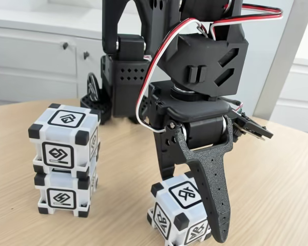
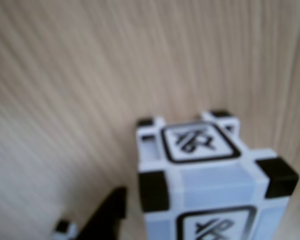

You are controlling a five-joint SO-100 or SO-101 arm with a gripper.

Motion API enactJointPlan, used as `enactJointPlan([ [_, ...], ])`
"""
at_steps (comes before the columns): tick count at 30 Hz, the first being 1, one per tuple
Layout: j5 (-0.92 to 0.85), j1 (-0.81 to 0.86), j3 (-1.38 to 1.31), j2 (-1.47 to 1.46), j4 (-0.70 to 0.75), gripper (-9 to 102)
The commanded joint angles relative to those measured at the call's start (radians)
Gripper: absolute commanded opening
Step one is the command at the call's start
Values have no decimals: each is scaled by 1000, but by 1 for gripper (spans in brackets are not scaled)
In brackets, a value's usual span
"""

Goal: Stack cubes from left to right.

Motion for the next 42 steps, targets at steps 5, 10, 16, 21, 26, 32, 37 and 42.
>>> enactJointPlan([
  [5,2,12,-3,2,-9,32],
  [10,-6,14,-3,-31,-9,32],
  [16,-6,14,-3,-51,-9,29],
  [21,3,14,-3,-51,-9,10],
  [26,17,14,-5,-46,-9,0],
  [32,15,14,-5,-18,-8,0],
  [37,15,14,-3,149,6,0],
  [42,0,14,-3,342,9,0],
])
